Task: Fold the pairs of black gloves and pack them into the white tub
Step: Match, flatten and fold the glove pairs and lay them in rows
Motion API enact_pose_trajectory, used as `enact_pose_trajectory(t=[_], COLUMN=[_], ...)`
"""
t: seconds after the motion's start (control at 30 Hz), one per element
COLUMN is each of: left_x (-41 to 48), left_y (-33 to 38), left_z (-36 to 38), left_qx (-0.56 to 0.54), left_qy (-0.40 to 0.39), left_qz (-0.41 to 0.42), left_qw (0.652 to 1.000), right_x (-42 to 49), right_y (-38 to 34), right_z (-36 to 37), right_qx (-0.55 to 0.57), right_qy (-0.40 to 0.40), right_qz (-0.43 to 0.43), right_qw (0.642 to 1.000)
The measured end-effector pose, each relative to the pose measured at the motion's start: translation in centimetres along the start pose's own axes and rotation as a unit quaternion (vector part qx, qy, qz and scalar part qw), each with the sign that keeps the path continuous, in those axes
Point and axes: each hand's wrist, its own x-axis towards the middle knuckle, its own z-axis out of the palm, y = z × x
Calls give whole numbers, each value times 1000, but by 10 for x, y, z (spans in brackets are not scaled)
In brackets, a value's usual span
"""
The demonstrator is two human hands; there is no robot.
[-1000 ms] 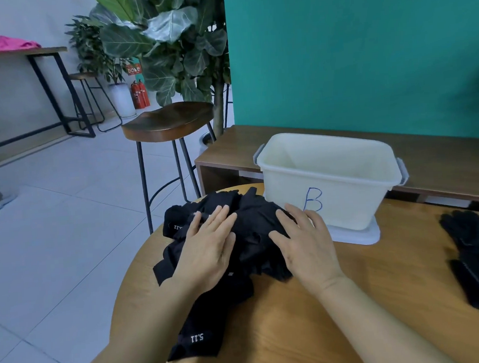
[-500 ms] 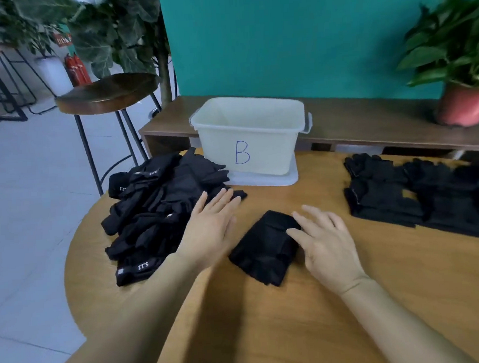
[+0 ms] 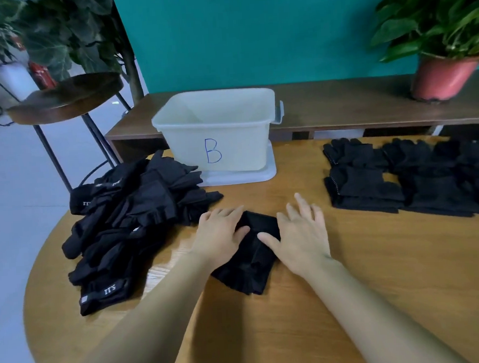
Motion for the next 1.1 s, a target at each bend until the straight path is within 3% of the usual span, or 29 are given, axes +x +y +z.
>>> enact_pose_trajectory(t=[0.1,0.3,0.4,0.53,0.67,1.1], left_x=[3,-2,-8,-19,-32,-61], left_y=[0,5,13,35,61,98], left_z=[-1,-14,-37,-85,-125,-173], left_qx=[-26,-168,-288,-415,-452,-430], left_qy=[2,-4,-1,-27,-12,40], left_qz=[-13,-58,-66,-44,-14,-1], left_qw=[1000,984,955,908,892,902], right_x=[5,-3,-11,-21,-34,-76], right_y=[1,4,14,29,40,47], right_z=[7,-12,-34,-77,-116,-172], right_qx=[72,219,314,391,465,456], right_qy=[-16,28,65,53,53,121], right_qz=[22,23,36,40,1,10], right_qw=[997,975,947,918,884,882])
